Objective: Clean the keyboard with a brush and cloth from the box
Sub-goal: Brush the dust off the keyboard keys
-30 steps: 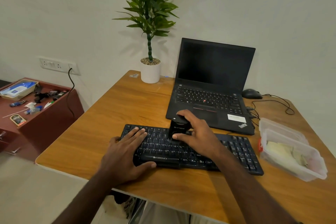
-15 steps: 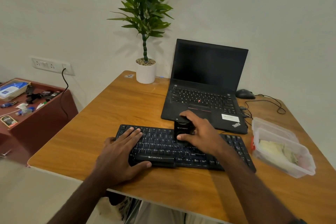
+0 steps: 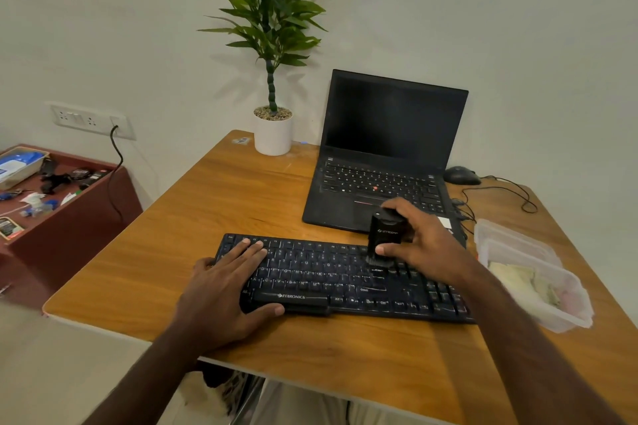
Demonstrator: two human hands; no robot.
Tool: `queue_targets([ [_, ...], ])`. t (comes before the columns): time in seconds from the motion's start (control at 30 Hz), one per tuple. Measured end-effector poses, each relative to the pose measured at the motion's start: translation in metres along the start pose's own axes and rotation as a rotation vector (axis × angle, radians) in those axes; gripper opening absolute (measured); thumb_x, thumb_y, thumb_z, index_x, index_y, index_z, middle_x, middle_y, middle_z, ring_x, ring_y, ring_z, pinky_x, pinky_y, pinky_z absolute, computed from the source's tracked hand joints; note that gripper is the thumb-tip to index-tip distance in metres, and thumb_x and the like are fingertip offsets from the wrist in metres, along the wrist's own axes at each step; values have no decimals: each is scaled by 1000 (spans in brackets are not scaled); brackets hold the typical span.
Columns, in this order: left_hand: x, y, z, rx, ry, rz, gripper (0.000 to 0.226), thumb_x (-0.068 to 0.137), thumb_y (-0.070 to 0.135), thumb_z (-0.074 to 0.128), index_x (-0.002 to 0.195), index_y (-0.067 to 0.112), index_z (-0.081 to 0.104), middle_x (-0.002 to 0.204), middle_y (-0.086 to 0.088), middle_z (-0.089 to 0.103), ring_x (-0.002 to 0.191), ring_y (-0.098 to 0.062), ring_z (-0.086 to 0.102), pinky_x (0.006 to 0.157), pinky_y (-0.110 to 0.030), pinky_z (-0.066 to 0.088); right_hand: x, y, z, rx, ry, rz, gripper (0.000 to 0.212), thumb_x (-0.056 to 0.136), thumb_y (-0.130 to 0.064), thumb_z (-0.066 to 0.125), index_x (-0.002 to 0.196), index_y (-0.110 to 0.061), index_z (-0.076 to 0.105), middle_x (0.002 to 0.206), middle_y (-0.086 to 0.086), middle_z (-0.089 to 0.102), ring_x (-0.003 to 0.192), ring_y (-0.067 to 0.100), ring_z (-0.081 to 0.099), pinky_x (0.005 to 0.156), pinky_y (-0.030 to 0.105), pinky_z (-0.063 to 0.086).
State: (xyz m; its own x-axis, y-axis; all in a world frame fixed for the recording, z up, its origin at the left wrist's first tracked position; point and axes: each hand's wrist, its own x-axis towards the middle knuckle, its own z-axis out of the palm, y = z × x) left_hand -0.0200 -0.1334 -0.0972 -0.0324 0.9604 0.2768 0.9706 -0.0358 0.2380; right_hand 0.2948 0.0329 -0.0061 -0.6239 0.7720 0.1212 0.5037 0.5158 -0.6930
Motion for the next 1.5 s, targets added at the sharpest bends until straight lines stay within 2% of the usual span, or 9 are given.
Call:
queue_targets([
  [0.13, 1, 0, 0, 2, 4, 6, 103, 77, 93, 34, 151, 22, 40, 158, 8, 34, 148, -9, 22, 105, -46, 33, -4, 2, 12, 6, 6, -1, 57, 82, -18, 82, 121, -45, 50, 115, -14, 63, 105, 5, 64, 80, 22, 57],
  [0.3, 1, 1, -1, 1, -9, 3, 103, 76, 94, 32, 152, 23, 39, 158, 9, 32, 148, -8, 20, 105, -47, 32, 6, -14, 53, 77, 41, -76, 56, 83, -16, 82, 124, -40, 51, 111, -9, 66, 95, 14, 70, 73, 34, 63],
  [0.47, 0, 0, -3, -1, -36, -12, 106, 75, 95, 28, 153, 24, 35, 160, 10, 27, 149, -6, 15, 109, -48, 30, 8, -17, 48, 247, 93, -61, 53, 83, -12, 81, 123, -35, 54, 116, -15, 62, 106, 4, 64, 78, 27, 61],
  [0.7, 1, 2, -4, -3, -46, -12, 109, 73, 97, 23, 154, 25, 33, 160, 11, 24, 149, -5, 12, 112, -48, 28, 9, -8, 19, 6, -67, -2, 60, 83, -18, 82, 127, -41, 49, 113, -15, 63, 103, 4, 64, 82, 21, 57],
  [0.87, 1, 2, -5, -2, -47, -15, 109, 73, 97, 23, 155, 25, 32, 160, 12, 21, 148, -4, 9, 111, -47, 27, 12, -18, 36, 25, -82, -76, 58, 83, -18, 82, 126, -40, 50, 111, -12, 66, 101, 5, 65, 83, 28, 59],
  [1.03, 0, 1, -3, -5, -40, -17, 107, 74, 96, 26, 154, 25, 34, 160, 11, 25, 149, -5, 12, 111, -47, 28, 15, -13, 8, -90, -139, -12, 61, 83, -18, 81, 123, -49, 48, 110, -18, 62, 104, 5, 63, 91, 34, 58],
  [1.13, 1, 0, -4, 3, -45, -22, 108, 73, 97, 26, 155, 27, 31, 160, 13, 21, 149, -3, 8, 112, -47, 27, 9, -7, -1, 3, -46, 5, 61, 83, -16, 81, 121, -51, 49, 116, -15, 61, 107, 8, 64, 90, 37, 60],
  [1.27, 2, 1, -2, 1, -46, -22, 108, 73, 97, 25, 155, 27, 30, 160, 12, 22, 148, -3, 9, 113, -48, 27, -4, 2, 11, 56, 100, -16, 60, 82, -17, 82, 119, -52, 49, 114, -20, 62, 106, -2, 63, 88, 27, 58],
  [1.5, 1, 1, -2, -2, -37, -15, 108, 73, 96, 26, 154, 25, 34, 160, 10, 27, 149, -6, 13, 111, -48, 28, -9, 5, 11, 27, -35, -19, 59, 84, -17, 81, 124, -48, 49, 118, -16, 60, 107, 3, 63, 82, 27, 60],
])
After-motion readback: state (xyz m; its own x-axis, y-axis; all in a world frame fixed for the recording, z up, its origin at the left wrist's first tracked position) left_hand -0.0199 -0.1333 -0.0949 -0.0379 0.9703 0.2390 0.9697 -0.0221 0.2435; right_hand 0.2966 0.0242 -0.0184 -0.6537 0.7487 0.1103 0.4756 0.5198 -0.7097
